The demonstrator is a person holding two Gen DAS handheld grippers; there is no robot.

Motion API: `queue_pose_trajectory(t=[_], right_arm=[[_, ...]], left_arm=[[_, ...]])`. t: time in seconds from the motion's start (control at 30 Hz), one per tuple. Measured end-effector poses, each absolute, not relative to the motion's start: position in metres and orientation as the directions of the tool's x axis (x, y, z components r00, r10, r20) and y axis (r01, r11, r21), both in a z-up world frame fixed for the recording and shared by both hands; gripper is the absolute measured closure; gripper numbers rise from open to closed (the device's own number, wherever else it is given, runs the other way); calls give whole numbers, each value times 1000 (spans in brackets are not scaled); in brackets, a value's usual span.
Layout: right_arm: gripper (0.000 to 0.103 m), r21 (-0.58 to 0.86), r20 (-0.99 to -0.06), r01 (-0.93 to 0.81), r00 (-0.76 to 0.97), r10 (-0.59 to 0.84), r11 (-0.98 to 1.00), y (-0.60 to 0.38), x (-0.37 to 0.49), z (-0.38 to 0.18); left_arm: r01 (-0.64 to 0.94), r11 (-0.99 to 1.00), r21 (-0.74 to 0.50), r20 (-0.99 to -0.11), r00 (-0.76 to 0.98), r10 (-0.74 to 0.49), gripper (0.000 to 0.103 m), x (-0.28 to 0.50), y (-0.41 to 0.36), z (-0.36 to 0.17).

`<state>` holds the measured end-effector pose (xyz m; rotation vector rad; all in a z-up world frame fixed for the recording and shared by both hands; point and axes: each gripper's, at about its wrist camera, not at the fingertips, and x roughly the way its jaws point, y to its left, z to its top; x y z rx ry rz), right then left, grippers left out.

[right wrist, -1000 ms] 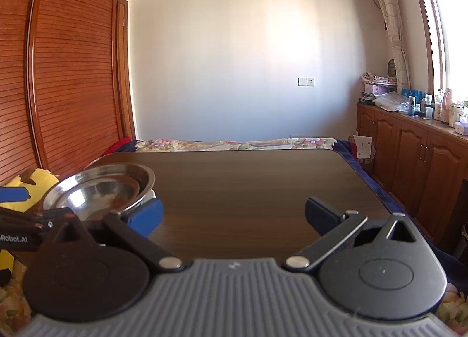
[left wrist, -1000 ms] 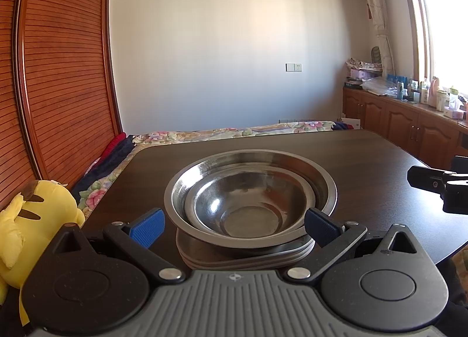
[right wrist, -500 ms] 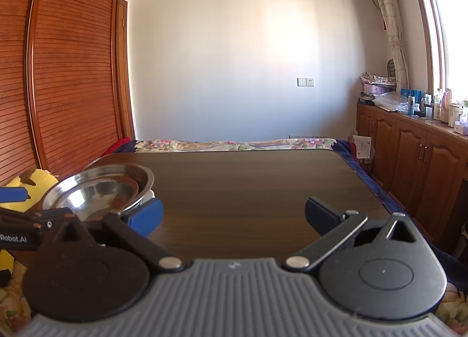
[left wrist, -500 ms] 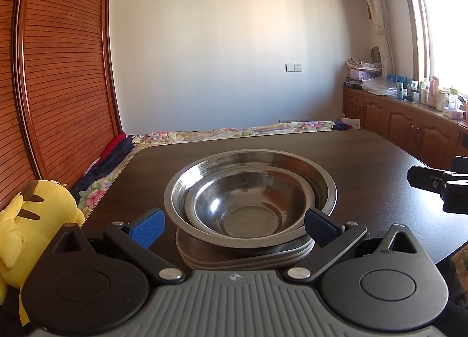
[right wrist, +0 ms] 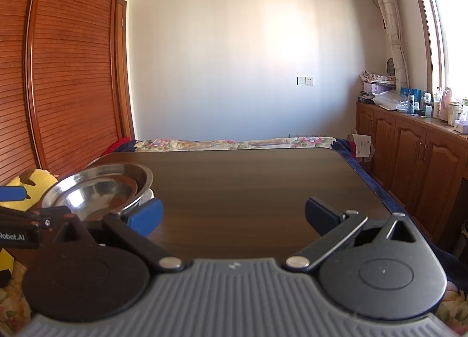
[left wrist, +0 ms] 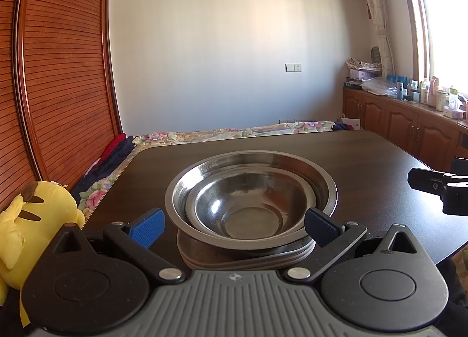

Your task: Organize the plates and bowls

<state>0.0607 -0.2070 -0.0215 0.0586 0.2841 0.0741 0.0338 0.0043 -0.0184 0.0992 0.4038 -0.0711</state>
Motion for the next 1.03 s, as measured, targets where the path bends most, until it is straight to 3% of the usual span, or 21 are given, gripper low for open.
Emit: queue_pose_trajectory(t=[1.03], right_arm=[[0, 68, -283, -66, 956, 83, 995, -204, 61, -23]], left_arm=[[89, 993, 84, -393, 918, -49, 0, 34, 4, -16]])
